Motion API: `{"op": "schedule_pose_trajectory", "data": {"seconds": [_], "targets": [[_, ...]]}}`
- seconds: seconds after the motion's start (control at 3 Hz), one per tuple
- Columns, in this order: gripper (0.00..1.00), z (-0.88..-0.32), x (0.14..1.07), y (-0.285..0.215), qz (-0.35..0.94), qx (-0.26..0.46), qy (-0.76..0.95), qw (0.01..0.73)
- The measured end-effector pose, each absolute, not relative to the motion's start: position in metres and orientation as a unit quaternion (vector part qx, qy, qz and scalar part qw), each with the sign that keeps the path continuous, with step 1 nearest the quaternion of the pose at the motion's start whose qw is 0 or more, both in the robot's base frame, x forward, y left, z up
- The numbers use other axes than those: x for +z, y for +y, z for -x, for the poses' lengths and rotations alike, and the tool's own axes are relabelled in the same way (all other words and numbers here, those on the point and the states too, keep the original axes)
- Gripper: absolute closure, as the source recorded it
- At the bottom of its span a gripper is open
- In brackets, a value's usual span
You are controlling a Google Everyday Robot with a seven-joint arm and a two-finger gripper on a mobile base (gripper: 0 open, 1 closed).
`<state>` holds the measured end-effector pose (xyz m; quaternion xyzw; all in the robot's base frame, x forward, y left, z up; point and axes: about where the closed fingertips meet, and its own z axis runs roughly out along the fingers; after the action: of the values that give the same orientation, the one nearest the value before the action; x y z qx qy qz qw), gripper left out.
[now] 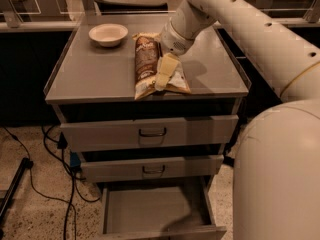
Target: Place brown chip bag into bottom drawer
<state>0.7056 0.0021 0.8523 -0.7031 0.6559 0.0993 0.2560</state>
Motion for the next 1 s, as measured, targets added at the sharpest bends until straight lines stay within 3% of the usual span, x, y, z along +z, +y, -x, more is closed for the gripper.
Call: {"op": "schedule_pose_trajectory", "data": {"seconds": [0.33,1.0], "targets": [[0.03,-0.7031,0.8411,-0.0010,0.702,0.100,0.661,0.247],[0.50,-0.7031,0.8414,-0.0009,0.702,0.100,0.661,0.247]]}}
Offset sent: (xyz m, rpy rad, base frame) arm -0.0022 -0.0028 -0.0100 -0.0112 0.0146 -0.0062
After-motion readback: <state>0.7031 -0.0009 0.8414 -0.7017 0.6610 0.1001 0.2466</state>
